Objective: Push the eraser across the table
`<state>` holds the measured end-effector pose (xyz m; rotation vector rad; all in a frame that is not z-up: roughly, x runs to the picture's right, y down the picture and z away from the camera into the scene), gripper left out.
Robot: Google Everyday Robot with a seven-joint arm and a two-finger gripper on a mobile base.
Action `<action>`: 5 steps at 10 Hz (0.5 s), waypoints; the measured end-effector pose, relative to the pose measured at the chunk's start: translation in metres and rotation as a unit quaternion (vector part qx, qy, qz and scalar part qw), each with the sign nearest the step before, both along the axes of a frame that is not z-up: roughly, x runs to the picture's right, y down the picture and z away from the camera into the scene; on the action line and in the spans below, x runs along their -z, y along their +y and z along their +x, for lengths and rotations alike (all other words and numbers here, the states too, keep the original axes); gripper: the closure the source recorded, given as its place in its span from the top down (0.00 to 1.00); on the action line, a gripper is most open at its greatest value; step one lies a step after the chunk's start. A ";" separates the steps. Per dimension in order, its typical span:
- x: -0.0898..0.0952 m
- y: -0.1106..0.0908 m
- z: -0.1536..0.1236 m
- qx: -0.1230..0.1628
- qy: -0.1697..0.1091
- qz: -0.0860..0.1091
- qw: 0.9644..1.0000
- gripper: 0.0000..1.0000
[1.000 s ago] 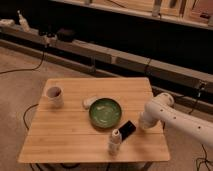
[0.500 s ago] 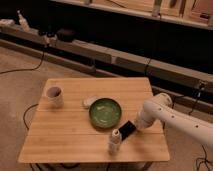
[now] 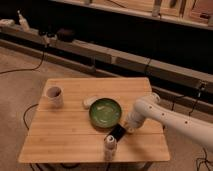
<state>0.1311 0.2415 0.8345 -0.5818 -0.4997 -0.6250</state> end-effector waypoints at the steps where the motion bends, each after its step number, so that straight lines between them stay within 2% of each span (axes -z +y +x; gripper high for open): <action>1: -0.001 0.004 -0.010 0.005 -0.013 -0.008 1.000 0.00; 5: -0.003 0.011 -0.040 0.020 -0.049 -0.035 0.998 0.00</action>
